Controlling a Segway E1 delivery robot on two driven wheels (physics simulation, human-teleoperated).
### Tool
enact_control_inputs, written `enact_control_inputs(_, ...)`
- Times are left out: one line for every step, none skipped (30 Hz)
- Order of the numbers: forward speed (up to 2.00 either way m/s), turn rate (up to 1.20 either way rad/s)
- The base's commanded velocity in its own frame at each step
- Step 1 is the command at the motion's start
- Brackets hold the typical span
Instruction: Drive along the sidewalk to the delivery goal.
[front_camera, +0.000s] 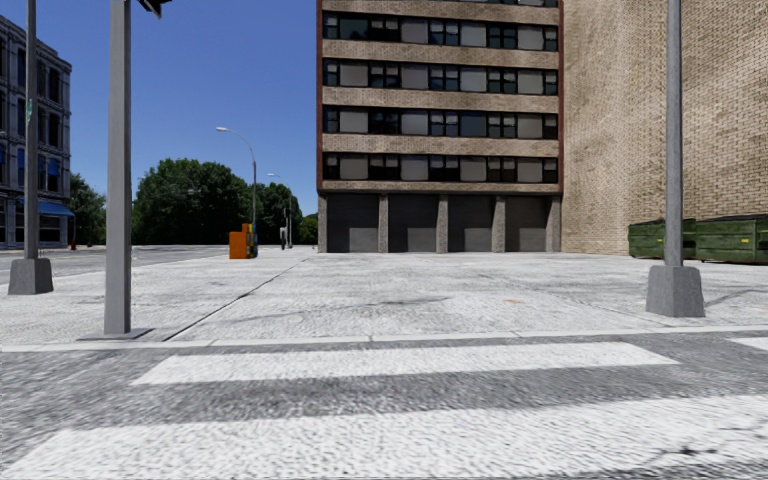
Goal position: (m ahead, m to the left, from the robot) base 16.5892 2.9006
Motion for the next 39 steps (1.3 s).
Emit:
enact_control_inputs(2.0, 0.0)
enact_control_inputs(2.0, 0.0)
enact_control_inputs(2.0, 0.0)
enact_control_inputs(2.0, 0.0)
enact_control_inputs(2.0, 0.0)
enact_control_inputs(2.0, 0.0)
enact_control_inputs(2.0, 0.0)
enact_control_inputs(2.0, 0.0)
enact_control_inputs(2.0, 0.0)
enact_control_inputs(2.0, 0.0)
enact_control_inputs(2.0, 0.0)
enact_control_inputs(2.0, 0.0)
enact_control_inputs(2.0, 0.0)
enact_control_inputs(2.0, 0.0)
enact_control_inputs(2.0, 0.0)
enact_control_inputs(2.0, 0.0)
enact_control_inputs(2.0, 0.0)
enact_control_inputs(2.0, 0.0)
enact_control_inputs(2.0, 0.0)
enact_control_inputs(2.0, 0.0)
enact_control_inputs(2.0, -0.05)
enact_control_inputs(2.0, -0.05)
enact_control_inputs(2.0, -0.11)
enact_control_inputs(2.0, -0.12)
enact_control_inputs(2.0, -0.12)
enact_control_inputs(2.0, -0.12)
enact_control_inputs(2.0, -0.07)
enact_control_inputs(2.0, 0.0)
enact_control_inputs(2.0, 0.0)
enact_control_inputs(2.0, 0.0)
enact_control_inputs(2.0, 0.0)
enact_control_inputs(2.0, 0.0)
enact_control_inputs(2.0, 0.0)
enact_control_inputs(2.0, 0.0)
enact_control_inputs(2.0, 0.0)
enact_control_inputs(2.0, 0.0)
enact_control_inputs(2.0, 0.0)
enact_control_inputs(2.0, 0.0)
enact_control_inputs(2.0, 0.0)
